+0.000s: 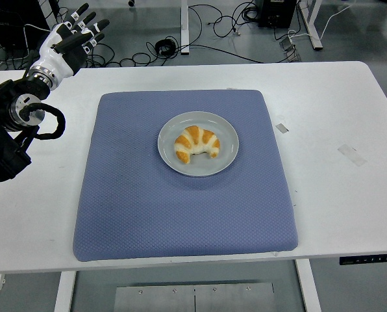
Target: Place the bread on the table
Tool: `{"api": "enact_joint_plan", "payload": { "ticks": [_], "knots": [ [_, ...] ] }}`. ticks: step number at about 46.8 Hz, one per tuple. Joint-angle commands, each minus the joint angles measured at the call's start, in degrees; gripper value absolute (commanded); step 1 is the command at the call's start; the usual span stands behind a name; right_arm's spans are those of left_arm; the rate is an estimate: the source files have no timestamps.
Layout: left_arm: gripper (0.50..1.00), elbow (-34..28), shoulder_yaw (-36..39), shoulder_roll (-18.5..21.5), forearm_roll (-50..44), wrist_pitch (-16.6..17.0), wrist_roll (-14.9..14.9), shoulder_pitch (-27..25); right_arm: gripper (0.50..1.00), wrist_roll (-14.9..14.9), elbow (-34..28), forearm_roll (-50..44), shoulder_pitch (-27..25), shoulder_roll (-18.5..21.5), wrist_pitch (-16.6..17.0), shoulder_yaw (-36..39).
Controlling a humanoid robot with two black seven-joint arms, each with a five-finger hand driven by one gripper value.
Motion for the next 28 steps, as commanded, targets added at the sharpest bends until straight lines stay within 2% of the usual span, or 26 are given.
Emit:
{"api": "enact_joint_plan", "payload": {
  "ticks": [1, 18, 22, 28],
  "knots": [
    [0.986, 0.0, 0.05, 0.0, 0.0, 0.0, 0.0, 0.22, 1.0, 0.0, 0.0, 0.0, 0.01, 0.0, -0.01, -0.01],
    [0.986, -0.09, -0.57, 0.44, 0.0, -0.09, -0.26, -0.48, 1.0, 0.0, 0.0, 0.0, 0.01, 0.0, -0.01, 0.07],
    [0.986, -0.09, -0.57, 0.53, 0.0, -0.09, -1.14, -1.27, 1.0, 0.0, 0.0, 0.0, 0.01, 0.0, -0.01, -0.01],
    [0.984, -0.09, -1.8, 0.44, -0.7, 0.0, -4.21, -0.92, 1.0, 0.0, 0.0, 0.0, 0.01, 0.0, -0.01, -0.01]
  ]
}}
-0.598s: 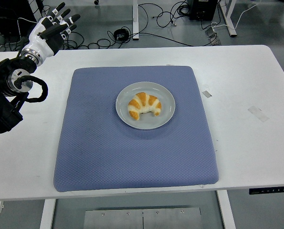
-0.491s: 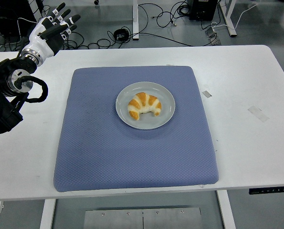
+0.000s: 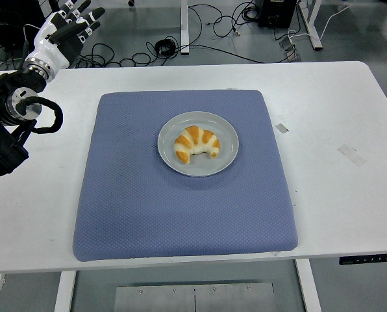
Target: Place the bread on the table
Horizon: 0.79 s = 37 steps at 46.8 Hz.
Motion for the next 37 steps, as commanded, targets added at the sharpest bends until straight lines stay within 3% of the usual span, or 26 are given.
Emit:
{"api": "enact_joint_plan", "payload": {
  "ticks": [1, 6, 16, 37],
  "knots": [
    [0.984, 0.02, -0.15, 0.03, 0.14, 0.1, -2.05, 0.44, 1.0, -0.01, 0.0, 0.0, -0.01, 0.0, 0.01, -0.03],
    [0.984, 0.03, -0.14, -0.14, -0.21, 0.37, -4.16, 2.19, 1.0, -0.01, 0.0, 0.0, -0.1, 0.0, 0.01, -0.03],
    [0.986, -0.33, 0.38, -2.42, -0.12, 0.02, -5.57, 2.37, 1.0, -0.01, 0.0, 0.0, -0.01, 0.0, 0.01, -0.03],
    [0.983, -0.68, 1.87, -3.04, 0.76, 0.72, -5.3, 1.93, 1.0, -0.01, 0.0, 0.0, -0.01, 0.0, 0.01, -0.02]
  ]
}}
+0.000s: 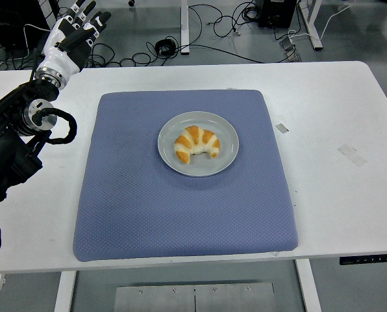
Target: Place the bread on the table
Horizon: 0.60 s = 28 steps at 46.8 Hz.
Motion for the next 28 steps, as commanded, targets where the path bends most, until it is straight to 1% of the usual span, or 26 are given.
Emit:
{"api": "enact_joint_plan", "payload": {
  "ticks": [1, 10, 13, 18, 21, 23, 25, 28],
  "knots": [
    [0.983, -0.42, 1.62, -0.06, 0.19, 0.09, 0.11, -0.1, 1.0, 0.0, 0.0, 0.0, 0.01, 0.0, 0.01, -0.01],
    [0.98, -1.12, 4.96, 0.47, 0.71, 0.36, 0.9, -2.12, 1.0, 0.0, 0.0, 0.0, 0.01, 0.0, 0.01, 0.08],
    [0.98, -2.7, 8.3, 1.17, 1.33, 0.35, 1.17, -2.29, 1.0, 0.0, 0.0, 0.0, 0.01, 0.0, 0.01, -0.01],
    [0.975, -6.38, 12.35, 3.89, 1.59, 0.97, 2.13, -2.47, 1.0, 0.0, 0.0, 0.0, 0.01, 0.0, 0.01, 0.08],
    [0.975, -10.25, 14.81, 5.21, 1.77, 2.63, 2.75, -2.73, 1.0, 0.0, 0.0, 0.0, 0.01, 0.0, 0.01, -0.01],
    [0.974, -13.15, 16.74, 6.88, 2.38, 4.48, 2.84, -2.82, 1.0, 0.0, 0.0, 0.0, 0.01, 0.0, 0.01, 0.08],
    [0.968, -15.96, 18.59, 8.37, 3.61, 6.85, 2.92, -3.0, 1.0, 0.0, 0.0, 0.0, 0.01, 0.0, 0.01, -0.01],
    [0.966, -19.39, 20.87, 9.43, 5.63, 11.15, 3.54, -4.14, 1.0, 0.0, 0.0, 0.0, 0.01, 0.0, 0.01, 0.08]
  ]
}}
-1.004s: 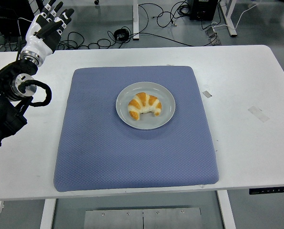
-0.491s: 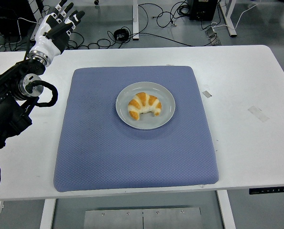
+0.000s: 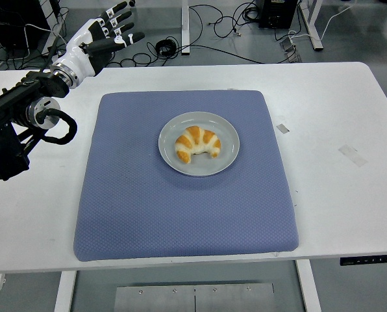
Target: Place the bread on the table
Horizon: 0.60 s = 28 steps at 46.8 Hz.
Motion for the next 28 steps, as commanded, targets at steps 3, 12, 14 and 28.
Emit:
{"api": "enact_joint_plan", "payload": {
  "ticks": [3, 12, 14, 28],
  "knots": [
    [0.966, -5.28, 3.24, 1.57, 3.07, 7.27, 2.72, -1.78, 1.0, 0.0, 0.0, 0.0, -0.01, 0.0, -0.01, -0.04],
    [0.966, -10.12, 3.86, 3.94, 8.52, 10.27, 13.62, -3.8, 1.0, 0.0, 0.0, 0.0, -0.01, 0.0, -0.01, -0.04],
    [0.966, -11.7, 3.95, 4.91, 10.28, 10.18, 15.11, -4.33, 1.0, 0.0, 0.0, 0.0, -0.01, 0.0, -0.01, -0.04],
    [0.966, -18.82, 18.87, 6.76, 14.06, 10.35, 19.43, -13.82, 1.0, 0.0, 0.0, 0.0, -0.01, 0.0, -0.01, -0.04]
  ]
}}
